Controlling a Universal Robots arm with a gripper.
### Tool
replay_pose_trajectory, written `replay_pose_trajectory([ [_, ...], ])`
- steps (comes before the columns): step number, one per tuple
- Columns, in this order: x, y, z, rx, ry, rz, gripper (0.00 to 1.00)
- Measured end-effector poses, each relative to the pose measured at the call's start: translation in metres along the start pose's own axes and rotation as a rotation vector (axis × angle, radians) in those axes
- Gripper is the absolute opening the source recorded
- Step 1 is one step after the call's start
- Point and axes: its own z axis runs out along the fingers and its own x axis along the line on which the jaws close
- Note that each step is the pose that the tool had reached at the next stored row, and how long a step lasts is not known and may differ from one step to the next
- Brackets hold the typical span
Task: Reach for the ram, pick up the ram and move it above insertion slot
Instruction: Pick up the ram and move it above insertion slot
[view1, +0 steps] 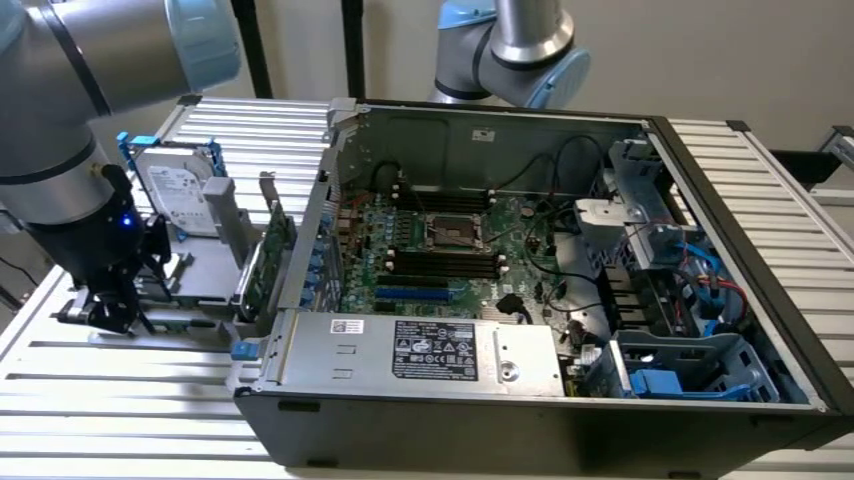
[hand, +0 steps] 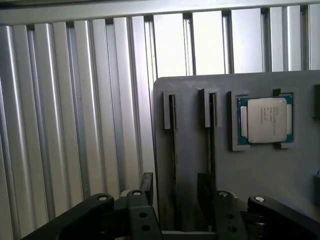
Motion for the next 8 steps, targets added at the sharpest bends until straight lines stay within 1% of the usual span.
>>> replay_pose_trajectory([
  [4, 0.0003, -0.0001, 0.0052, -0.0021, -0.0015, -0.003, 0.48],
  [8, 0.0004, -0.0002, 0.0092, -0.0064, -0.0031, -0.006, 0.48],
])
